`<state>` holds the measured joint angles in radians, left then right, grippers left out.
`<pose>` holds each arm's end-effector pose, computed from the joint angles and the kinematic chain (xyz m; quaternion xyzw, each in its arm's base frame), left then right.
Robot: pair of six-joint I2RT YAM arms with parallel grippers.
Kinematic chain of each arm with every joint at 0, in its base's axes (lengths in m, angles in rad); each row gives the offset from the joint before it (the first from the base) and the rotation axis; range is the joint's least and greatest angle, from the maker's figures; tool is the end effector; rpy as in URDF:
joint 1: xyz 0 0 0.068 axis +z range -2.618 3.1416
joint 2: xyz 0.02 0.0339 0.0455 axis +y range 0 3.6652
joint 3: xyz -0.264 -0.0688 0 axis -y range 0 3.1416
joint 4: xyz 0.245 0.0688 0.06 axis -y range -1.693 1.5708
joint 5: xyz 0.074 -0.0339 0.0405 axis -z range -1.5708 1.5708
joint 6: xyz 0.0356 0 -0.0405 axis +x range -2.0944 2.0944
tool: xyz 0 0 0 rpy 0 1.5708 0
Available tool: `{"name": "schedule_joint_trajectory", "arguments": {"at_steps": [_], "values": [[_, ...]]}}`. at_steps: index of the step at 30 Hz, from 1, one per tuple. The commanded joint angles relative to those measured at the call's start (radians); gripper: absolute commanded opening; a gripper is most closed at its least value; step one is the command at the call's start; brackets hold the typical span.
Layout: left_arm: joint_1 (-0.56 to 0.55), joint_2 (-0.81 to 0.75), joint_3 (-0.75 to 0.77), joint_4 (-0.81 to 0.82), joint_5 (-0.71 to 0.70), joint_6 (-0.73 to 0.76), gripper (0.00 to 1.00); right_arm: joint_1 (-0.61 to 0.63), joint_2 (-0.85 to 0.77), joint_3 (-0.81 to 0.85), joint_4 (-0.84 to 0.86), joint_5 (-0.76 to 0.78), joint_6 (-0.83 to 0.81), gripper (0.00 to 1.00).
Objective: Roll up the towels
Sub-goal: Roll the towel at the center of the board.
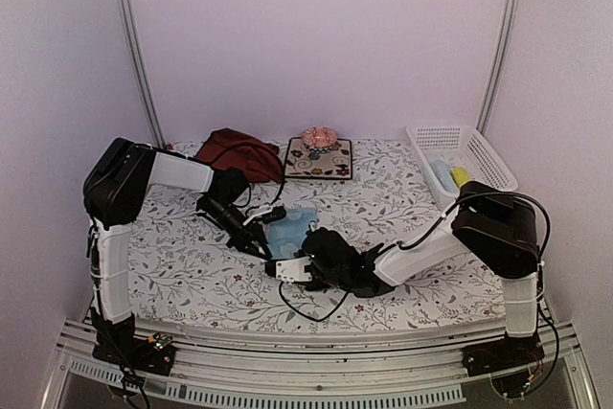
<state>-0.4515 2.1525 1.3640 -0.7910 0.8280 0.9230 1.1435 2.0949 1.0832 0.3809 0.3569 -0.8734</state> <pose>0.3300 -0.1892 0.1045 0.5795 0.7088 -0.3921 0.0901 0.1852 0.3767 0.1029 -0.6994 0.5358 -0.0968 0.4629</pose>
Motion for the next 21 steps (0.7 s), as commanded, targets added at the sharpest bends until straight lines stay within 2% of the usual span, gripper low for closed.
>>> {"name": "schedule_joint_trajectory", "arguments": {"at_steps": [1, 3, 7, 9, 14, 21], "values": [[-0.003, 0.032, -0.014, 0.019, -0.092, 0.016, 0.06, -0.025, 0.031, 0.042, -0.108, -0.025, 0.066, 0.18], [-0.004, 0.024, -0.022, 0.02, -0.087, 0.026, 0.1, -0.036, 0.034, 0.059, -0.137, -0.039, 0.089, 0.12], [-0.004, -0.006, -0.047, 0.028, -0.078, 0.051, 0.2, -0.055, 0.026, 0.086, -0.206, -0.106, 0.137, 0.09], [-0.003, -0.033, -0.069, 0.053, -0.085, 0.056, 0.29, -0.066, 0.019, 0.104, -0.253, -0.157, 0.164, 0.08], [0.002, -0.133, -0.127, 0.131, -0.122, 0.043, 0.43, -0.094, 0.016, 0.118, -0.344, -0.26, 0.221, 0.07], [0.01, -0.373, -0.263, 0.293, -0.208, 0.052, 0.49, -0.114, 0.025, 0.2, -0.443, -0.351, 0.26, 0.07]]}}
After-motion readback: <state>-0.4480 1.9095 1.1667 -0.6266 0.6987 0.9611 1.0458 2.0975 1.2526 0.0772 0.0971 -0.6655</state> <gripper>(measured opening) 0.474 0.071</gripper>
